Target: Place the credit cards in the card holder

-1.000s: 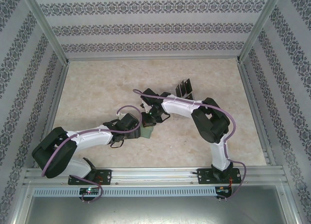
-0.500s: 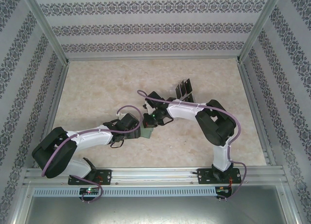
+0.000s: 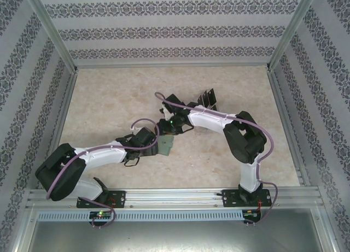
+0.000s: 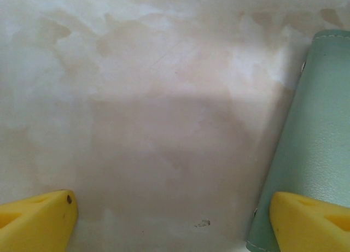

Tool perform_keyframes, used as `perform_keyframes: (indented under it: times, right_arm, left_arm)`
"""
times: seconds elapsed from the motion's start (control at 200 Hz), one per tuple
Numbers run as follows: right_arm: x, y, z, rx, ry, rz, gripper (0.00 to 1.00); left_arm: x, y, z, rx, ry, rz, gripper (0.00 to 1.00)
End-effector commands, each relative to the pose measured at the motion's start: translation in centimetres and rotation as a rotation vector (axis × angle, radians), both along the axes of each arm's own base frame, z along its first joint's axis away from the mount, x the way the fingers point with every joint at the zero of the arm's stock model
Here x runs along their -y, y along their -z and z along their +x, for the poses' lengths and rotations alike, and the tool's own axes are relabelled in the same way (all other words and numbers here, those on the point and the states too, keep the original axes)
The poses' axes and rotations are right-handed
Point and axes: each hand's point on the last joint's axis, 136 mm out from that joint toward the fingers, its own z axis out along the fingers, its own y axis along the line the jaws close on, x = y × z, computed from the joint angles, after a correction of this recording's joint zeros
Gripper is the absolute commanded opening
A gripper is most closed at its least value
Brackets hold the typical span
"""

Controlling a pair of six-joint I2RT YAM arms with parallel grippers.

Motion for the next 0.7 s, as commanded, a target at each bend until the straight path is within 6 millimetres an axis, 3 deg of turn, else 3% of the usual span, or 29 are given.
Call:
perform_keyframes:
  times: [0.0,0.16,0.25,0.285,0.375,0.51,0.695]
  right_arm:
    - [0.3,-5.5,2.3,0.103,0.03,0.058,0.51]
    - [3.9,-9.8,4.0,0.195,0.109,0.076,0.62]
    - [7.0,-11.9,4.4,0.251,0.172,0.081,0.77]
    - [8.4,-12.9,4.5,0.279,0.201,0.083,0.97]
    - [12.4,-15.1,4.7,0.352,0.294,0.091,0.98]
    - [19.5,-17.9,4.8,0.473,0.468,0.064,0.98]
    - [30.4,-19.2,4.4,0.667,0.776,-0.127,0.98]
  left_arm:
    - [2.4,0.5,-1.2,-0.045,0.031,-0.12,0.92]
    - [3.0,-2.0,-0.6,0.011,0.043,-0.14,0.95]
    - [2.7,-4.5,0.3,0.069,0.038,-0.121,1.0]
    - [2.5,-5.6,0.8,0.095,0.036,-0.111,1.0]
    - [1.6,-8.5,1.9,0.163,0.016,-0.083,1.0]
    - [-2.0,-13.0,3.7,0.266,-0.063,-0.031,1.0]
    - [-9.7,-18.3,6.2,0.438,-0.199,0.057,1.0]
